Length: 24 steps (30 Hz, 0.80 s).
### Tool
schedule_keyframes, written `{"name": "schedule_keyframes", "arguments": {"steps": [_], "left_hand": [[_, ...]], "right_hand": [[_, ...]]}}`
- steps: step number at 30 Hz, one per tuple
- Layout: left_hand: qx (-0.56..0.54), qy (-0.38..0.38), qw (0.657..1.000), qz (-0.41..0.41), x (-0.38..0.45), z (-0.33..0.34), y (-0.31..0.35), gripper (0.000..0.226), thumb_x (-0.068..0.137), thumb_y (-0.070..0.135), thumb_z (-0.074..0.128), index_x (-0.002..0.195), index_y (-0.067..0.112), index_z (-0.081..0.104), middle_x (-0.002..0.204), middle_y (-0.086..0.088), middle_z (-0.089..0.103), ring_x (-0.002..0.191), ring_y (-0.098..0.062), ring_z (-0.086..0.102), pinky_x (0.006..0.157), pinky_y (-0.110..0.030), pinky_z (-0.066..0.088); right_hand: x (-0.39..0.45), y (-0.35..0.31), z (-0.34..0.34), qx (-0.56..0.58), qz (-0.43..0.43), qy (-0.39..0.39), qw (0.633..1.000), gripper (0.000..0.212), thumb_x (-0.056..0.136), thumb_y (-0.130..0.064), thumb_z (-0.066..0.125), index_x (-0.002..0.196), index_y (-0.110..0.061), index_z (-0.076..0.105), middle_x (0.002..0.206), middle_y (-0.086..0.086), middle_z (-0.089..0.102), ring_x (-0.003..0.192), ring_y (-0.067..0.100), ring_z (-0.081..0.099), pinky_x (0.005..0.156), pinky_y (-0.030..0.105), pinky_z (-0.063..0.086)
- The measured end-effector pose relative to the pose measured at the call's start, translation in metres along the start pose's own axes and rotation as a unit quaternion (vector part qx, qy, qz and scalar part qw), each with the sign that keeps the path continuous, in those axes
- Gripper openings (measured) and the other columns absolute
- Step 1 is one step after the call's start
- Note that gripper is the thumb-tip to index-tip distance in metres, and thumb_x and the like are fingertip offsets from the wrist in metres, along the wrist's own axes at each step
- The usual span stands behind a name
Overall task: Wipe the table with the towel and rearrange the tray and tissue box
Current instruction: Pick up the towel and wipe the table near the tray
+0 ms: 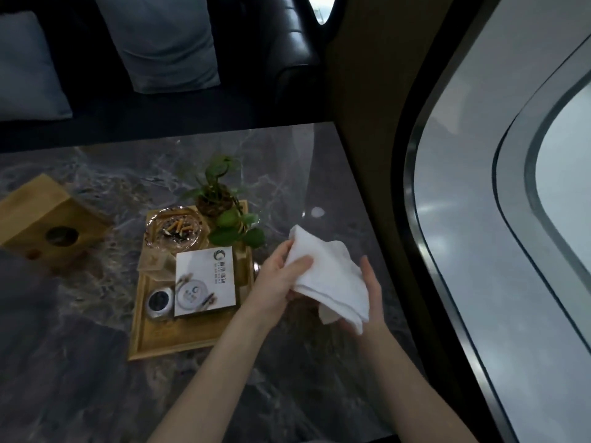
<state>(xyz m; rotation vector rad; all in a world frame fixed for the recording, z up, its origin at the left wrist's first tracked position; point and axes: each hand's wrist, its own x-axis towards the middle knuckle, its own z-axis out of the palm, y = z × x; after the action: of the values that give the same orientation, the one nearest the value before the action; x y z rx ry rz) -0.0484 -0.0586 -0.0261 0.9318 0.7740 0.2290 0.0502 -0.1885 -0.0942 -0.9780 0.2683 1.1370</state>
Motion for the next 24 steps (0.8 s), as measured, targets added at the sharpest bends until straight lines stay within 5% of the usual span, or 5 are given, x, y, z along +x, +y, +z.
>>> {"name": "schedule_keyframes", "arguments": {"steps": [7,14,19,22,24], "left_hand": [[0.284,0.136,0.948,0.046,0.032,-0.011,-0.032,0.031,0.094,0.027,0.045,0.122,0.016,0.052,0.116,-0.001,0.059,0.11,-0.017,0.055,0.085,-0.025,0.044],[0.685,0.122,0.709,0.114,0.074,-0.032,-0.061,0.056,0.097,0.037,0.018,0.146,0.016,0.002,0.156,0.002,-0.007,0.141,-0.011,-0.012,0.114,-0.032,-0.006],[0.723,0.128,0.675,0.072,0.095,-0.044,-0.079,0.068,0.086,0.047,-0.004,0.145,0.014,-0.004,0.158,-0.004,-0.006,0.137,-0.009,-0.018,0.113,-0.034,-0.011],[0.715,0.134,0.681,0.084,0.096,-0.047,-0.085,0.067,0.086,0.046,-0.002,0.146,0.015,-0.003,0.158,-0.003,-0.004,0.14,-0.009,-0.015,0.114,-0.034,-0.01],[0.712,0.137,0.683,0.088,0.097,-0.047,-0.085,0.066,0.087,0.045,-0.001,0.146,0.015,-0.002,0.158,-0.002,-0.004,0.14,-0.008,-0.015,0.114,-0.033,-0.012]], "right_hand": [[0.019,-0.06,0.029,0.003,0.032,0.006,0.999,0.053,0.093,-0.043,0.036,0.086,-0.009,0.076,0.091,0.013,0.075,0.083,0.028,0.071,0.068,0.033,0.059],[0.039,-0.106,0.062,-0.207,-0.099,0.02,0.973,0.037,0.092,-0.039,0.044,0.117,-0.013,0.05,0.112,0.006,0.063,0.101,0.02,0.061,0.087,0.034,0.051],[0.079,-0.107,0.075,-0.512,-0.31,0.081,0.797,0.033,0.091,-0.038,0.049,0.111,-0.013,0.055,0.096,0.001,0.062,0.094,0.019,0.06,0.077,0.03,0.05],[0.111,-0.098,0.067,-0.703,-0.298,0.001,0.646,0.064,0.085,-0.055,0.046,0.128,-0.007,0.044,0.13,0.013,0.052,0.123,0.026,0.045,0.105,0.038,0.035],[0.126,-0.083,0.062,-0.759,-0.236,-0.054,0.605,0.072,0.088,-0.055,0.041,0.141,-0.007,0.029,0.148,0.011,0.034,0.139,0.023,0.024,0.116,0.041,0.017]]}}
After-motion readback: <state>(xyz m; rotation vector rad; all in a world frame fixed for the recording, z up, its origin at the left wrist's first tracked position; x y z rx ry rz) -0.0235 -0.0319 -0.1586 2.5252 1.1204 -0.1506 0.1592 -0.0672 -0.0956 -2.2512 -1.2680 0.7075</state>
